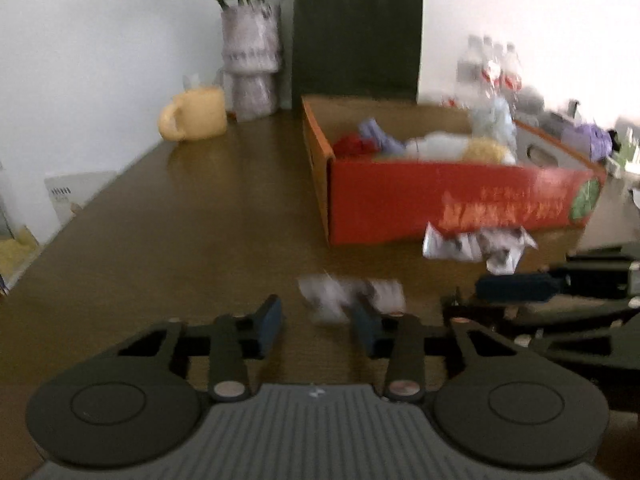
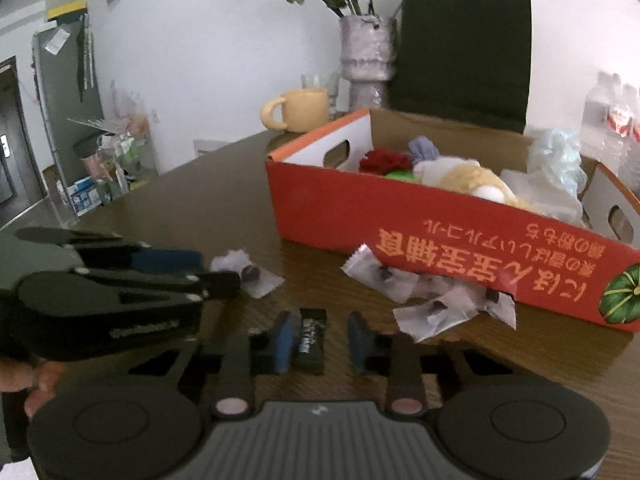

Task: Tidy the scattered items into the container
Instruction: 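Grasp the small black item with the right tool while the left tool grasps a clear wrapper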

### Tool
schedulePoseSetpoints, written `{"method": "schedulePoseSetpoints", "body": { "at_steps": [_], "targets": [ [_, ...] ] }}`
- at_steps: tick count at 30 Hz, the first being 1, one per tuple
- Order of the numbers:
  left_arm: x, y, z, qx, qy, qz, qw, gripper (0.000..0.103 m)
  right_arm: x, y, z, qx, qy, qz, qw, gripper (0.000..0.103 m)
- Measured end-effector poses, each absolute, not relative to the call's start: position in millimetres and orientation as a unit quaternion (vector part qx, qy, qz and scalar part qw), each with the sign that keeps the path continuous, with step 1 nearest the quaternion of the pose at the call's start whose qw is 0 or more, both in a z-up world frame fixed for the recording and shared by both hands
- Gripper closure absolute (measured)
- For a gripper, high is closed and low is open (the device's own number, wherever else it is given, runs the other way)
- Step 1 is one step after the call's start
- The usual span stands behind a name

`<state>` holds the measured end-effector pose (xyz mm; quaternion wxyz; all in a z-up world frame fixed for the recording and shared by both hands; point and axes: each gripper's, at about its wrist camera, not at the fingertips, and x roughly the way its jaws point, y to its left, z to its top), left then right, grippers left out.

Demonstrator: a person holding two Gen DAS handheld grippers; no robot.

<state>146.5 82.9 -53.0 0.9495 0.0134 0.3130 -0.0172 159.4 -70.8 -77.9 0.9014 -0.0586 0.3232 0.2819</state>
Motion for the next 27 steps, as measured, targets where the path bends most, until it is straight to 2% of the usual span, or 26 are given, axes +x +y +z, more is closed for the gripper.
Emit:
{"method": "schedulePoseSetpoints", "body": {
  "at_steps": [1,2,7,9,18,20,23,26,27],
  "targets": [
    [146.0,83.2,-52.9,0.016,0.313,-0.019,0.949,0.077,157.8,-72.2,-78.1,-0.058,0.323,0.284,0.901,0.093],
    [145.4,83.3,-53.3,0.017,0.312,-0.021,0.950,0.081,155.1,-74.1,-78.2,-0.060,0.321,0.284,0.902,0.093],
    [139.8,85.6,-52.3,0.011,0.307,-0.023,0.951,0.083,146.4,-91.2,-78.3,-0.049,0.321,0.271,0.906,0.094],
    [135.7,85.6,-49.3,0.008,0.303,-0.025,0.953,0.094,142.8,-100.9,-77.0,-0.039,0.319,0.265,0.909,0.094],
    [119.7,81.5,-31.9,0.016,0.277,-0.027,0.960,0.094,131.3,-139.7,-60.2,-0.004,0.293,0.243,0.925,0.094],
    [124.0,79.0,-31.6,0.019,0.283,-0.035,0.958,0.088,130.2,-144.9,-60.1,-0.001,0.292,0.241,0.926,0.094],
    [135.6,73.3,-34.8,0.037,0.293,-0.031,0.955,0.062,129.8,-148.6,-62.1,0.004,0.293,0.238,0.926,0.094],
    [149.0,71.7,-42.2,0.046,0.310,-0.019,0.949,0.051,128.8,-152.7,-64.4,0.009,0.294,0.236,0.926,0.094],
    [152.8,72.2,-45.1,0.045,0.316,-0.020,0.947,0.051,128.7,-154.2,-65.5,0.011,0.294,0.234,0.926,0.094]
  ]
}}
